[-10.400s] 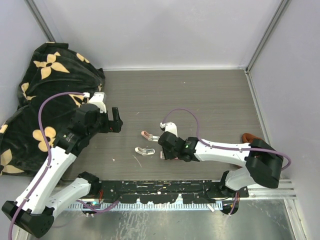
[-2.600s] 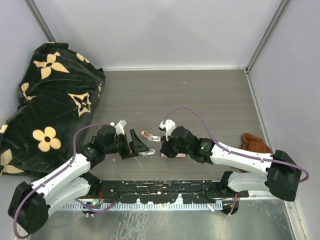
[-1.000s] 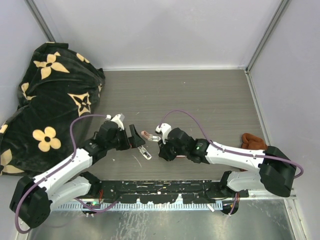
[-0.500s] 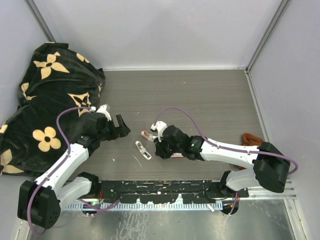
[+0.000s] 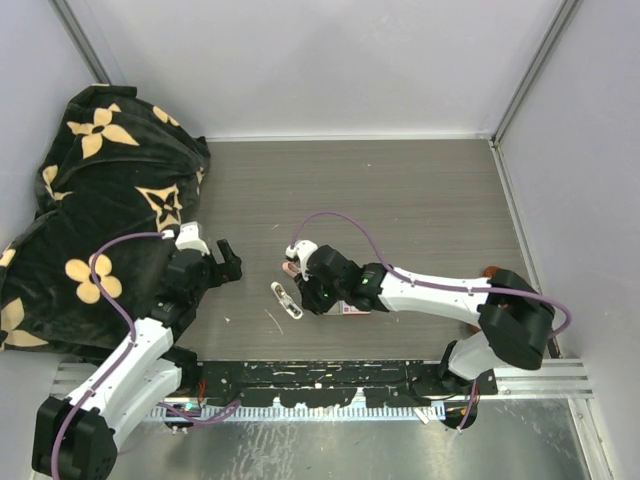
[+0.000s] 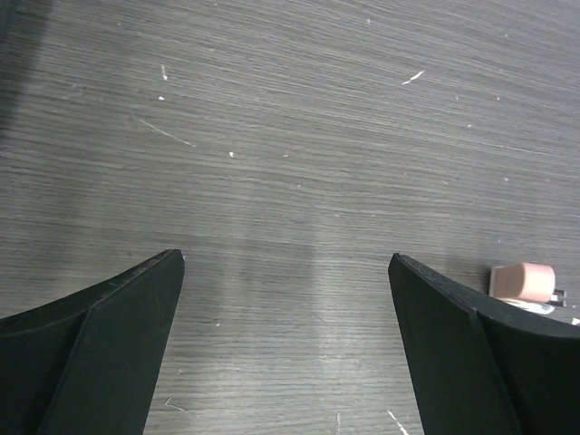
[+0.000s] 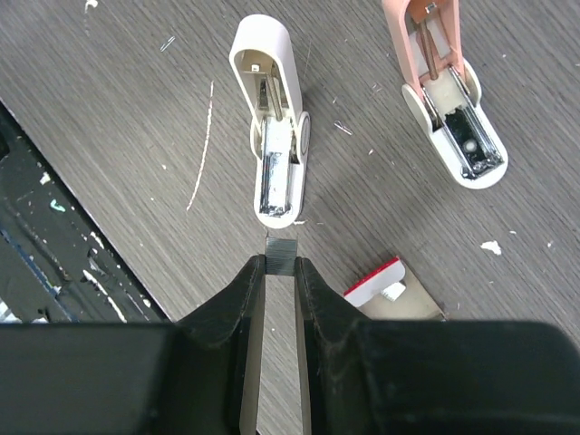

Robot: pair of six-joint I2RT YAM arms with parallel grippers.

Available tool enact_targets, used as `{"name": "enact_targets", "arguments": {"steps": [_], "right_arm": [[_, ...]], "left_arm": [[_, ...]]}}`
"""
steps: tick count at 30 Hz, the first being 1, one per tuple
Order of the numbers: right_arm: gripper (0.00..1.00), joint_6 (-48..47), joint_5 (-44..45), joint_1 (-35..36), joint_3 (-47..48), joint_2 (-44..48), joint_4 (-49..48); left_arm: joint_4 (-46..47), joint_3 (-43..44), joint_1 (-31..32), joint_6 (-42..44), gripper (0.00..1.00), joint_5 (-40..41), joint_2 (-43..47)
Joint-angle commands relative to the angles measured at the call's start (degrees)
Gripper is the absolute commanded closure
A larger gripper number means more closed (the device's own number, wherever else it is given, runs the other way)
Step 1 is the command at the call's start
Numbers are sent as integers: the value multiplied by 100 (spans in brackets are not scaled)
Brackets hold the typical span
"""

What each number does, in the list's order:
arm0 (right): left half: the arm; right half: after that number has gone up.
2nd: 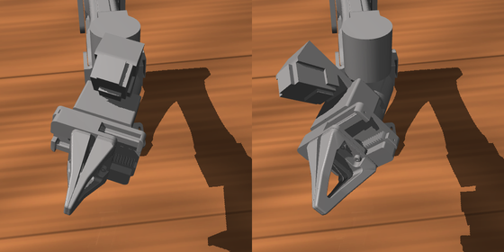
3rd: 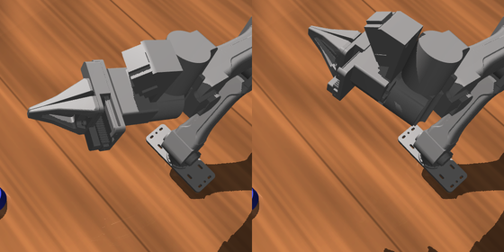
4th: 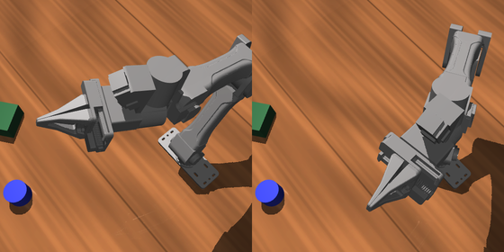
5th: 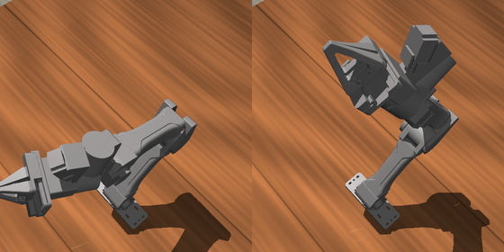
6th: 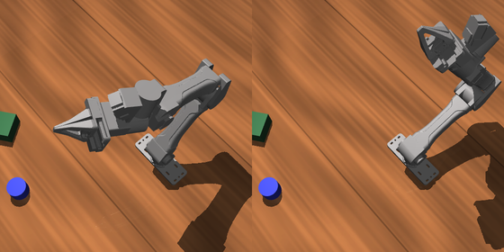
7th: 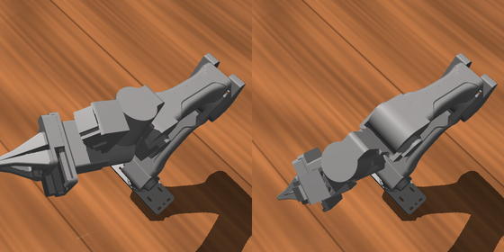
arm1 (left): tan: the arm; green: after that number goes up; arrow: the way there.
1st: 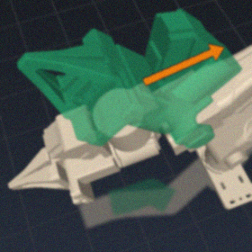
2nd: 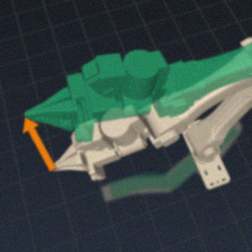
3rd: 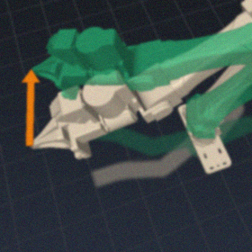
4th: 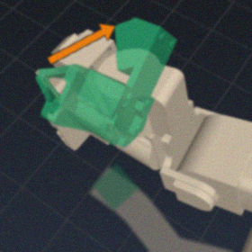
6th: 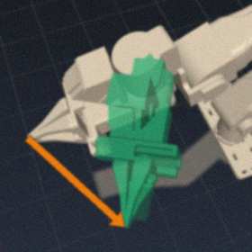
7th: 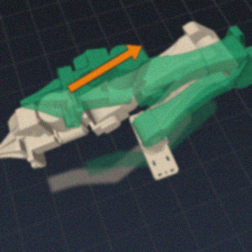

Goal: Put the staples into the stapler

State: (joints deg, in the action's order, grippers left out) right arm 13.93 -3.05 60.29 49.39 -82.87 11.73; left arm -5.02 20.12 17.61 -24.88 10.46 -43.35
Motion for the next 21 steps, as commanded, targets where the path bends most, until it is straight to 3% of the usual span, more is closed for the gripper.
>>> {"name": "enact_targets", "arguments": {"steps": [1,21], "right_arm": [[84,-76,113,66,570,-367,106],[85,433,646,418,1836,-1713,1347]], "left_arm": [[626,-51,-13,128,2,393,144],[581,-88,-18,102,2,479,257]]}}
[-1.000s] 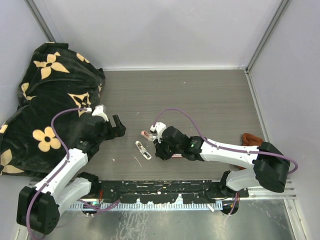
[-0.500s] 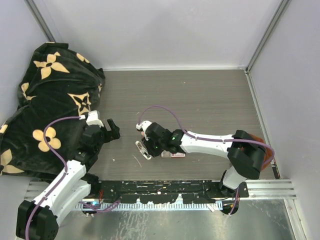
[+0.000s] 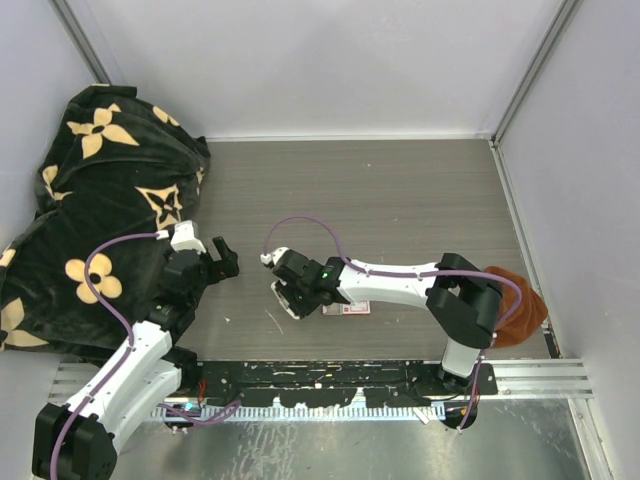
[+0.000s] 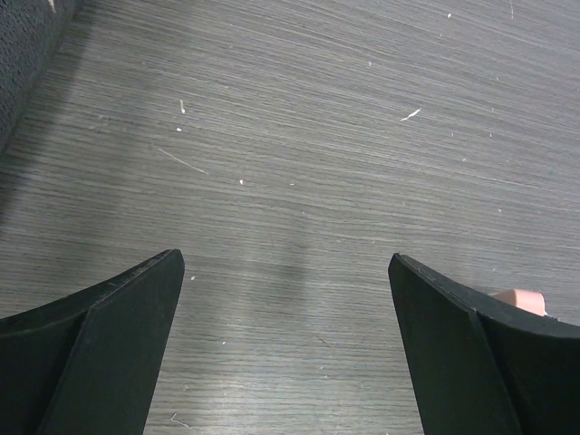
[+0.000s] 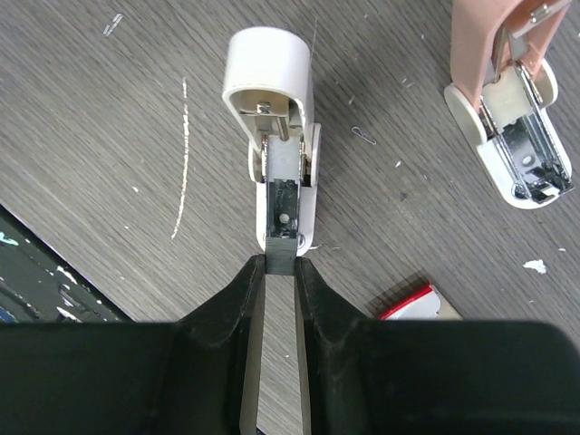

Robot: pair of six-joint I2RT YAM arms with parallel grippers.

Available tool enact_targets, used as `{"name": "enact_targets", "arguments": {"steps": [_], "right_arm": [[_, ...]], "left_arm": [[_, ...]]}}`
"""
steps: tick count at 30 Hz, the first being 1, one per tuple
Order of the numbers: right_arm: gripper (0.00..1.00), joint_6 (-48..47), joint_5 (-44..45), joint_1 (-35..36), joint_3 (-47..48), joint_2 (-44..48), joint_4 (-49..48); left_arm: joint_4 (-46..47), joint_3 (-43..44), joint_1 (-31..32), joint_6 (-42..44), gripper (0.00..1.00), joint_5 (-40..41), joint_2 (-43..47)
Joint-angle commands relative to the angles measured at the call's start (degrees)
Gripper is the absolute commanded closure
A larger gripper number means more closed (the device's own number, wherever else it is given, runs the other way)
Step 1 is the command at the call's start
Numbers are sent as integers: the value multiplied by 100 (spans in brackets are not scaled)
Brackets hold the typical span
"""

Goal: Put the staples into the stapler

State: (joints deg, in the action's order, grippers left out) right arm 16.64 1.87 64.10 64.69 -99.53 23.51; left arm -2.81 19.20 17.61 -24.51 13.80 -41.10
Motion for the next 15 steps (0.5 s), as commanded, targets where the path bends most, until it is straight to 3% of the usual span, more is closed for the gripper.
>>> {"name": "enact_targets", "arguments": {"steps": [1,15], "right_arm": [[85,176,156,36,322,-83,196],[85,221,143,33,468,-158,294]], "left_arm": [[352,5,-16,68,2,148,36],[347,5,-16,65,2,149,33]]}}
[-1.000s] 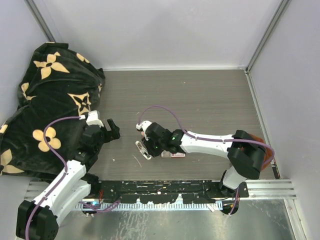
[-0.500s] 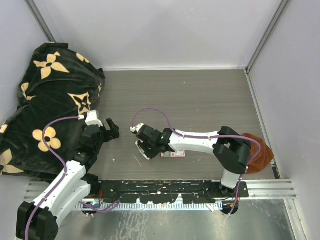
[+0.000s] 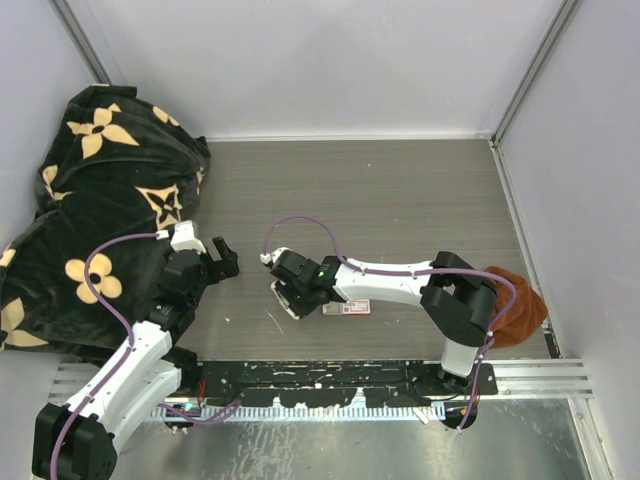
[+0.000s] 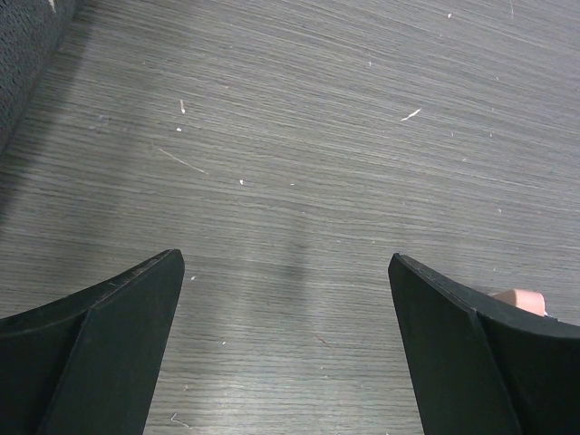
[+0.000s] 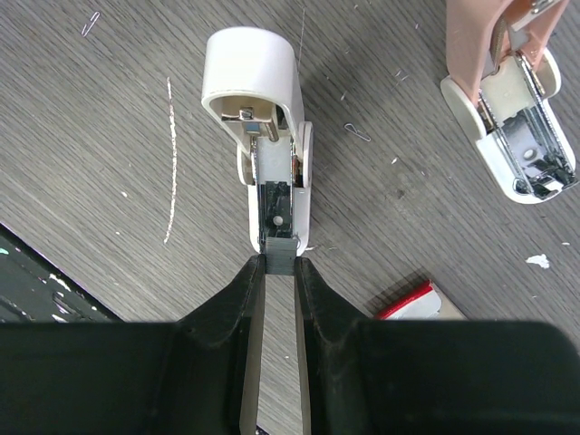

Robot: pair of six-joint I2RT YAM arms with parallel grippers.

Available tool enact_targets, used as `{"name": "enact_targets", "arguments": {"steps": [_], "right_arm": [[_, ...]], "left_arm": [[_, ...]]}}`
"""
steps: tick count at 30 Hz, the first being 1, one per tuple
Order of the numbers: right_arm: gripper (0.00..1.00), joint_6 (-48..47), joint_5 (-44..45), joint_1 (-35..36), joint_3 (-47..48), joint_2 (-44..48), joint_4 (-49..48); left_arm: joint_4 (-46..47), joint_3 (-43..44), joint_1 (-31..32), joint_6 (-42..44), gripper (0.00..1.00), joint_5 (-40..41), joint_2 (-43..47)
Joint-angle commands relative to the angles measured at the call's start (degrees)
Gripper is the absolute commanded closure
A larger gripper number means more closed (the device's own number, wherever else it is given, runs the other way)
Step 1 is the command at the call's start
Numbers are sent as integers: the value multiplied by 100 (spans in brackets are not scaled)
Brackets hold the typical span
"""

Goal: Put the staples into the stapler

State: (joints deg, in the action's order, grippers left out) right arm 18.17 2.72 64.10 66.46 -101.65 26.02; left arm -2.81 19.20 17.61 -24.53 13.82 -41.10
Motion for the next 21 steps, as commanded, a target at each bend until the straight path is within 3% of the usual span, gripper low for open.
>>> {"name": "enact_targets", "arguments": {"steps": [1,21], "right_arm": [[85,67,47,35,300,64,41],[85,116,-45,51,280,8,-59]], "left_arm": [[339,7,-14,66,2,142,32],[295,8,-20,60,2,147,63]]}}
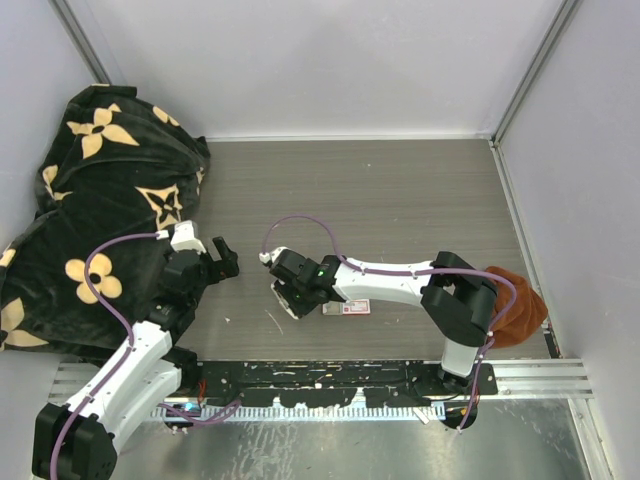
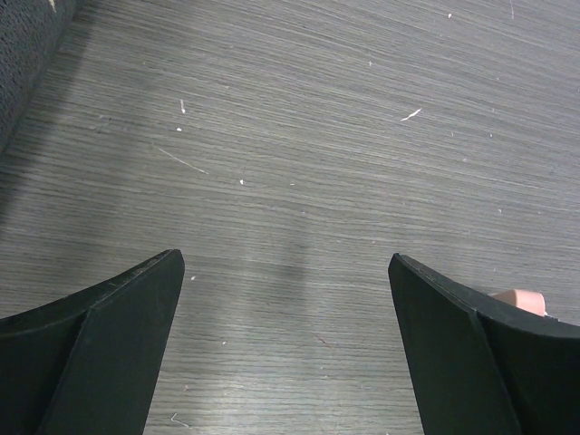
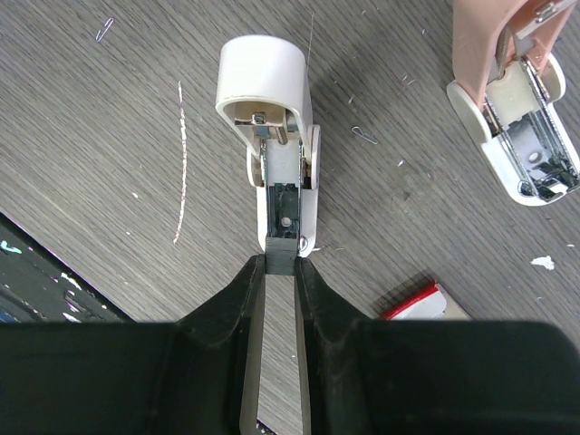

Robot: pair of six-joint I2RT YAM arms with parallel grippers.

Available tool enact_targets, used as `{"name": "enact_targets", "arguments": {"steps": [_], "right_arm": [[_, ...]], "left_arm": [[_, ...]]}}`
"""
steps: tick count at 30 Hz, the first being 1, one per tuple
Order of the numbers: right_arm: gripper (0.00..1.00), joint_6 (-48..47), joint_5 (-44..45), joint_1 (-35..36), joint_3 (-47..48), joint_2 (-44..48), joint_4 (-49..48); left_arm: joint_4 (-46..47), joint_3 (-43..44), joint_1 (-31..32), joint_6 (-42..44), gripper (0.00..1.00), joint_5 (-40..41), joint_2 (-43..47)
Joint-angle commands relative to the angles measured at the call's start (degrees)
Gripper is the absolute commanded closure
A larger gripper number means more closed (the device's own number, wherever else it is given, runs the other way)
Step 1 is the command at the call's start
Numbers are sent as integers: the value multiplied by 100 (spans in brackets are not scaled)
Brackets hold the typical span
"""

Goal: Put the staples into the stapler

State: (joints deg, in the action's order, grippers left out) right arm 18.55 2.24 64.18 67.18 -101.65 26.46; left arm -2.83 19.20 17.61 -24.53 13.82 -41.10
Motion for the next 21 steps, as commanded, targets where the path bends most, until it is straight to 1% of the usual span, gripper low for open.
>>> {"name": "enact_targets", "arguments": {"steps": [1,21], "right_arm": [[85,79,16,42,218,-12,-93],[86,85,101,60,358,-173,49]], "left_arm": [[300,13,-18,61,2,145,59],[299,8,-17,57,2,147,59]]}}
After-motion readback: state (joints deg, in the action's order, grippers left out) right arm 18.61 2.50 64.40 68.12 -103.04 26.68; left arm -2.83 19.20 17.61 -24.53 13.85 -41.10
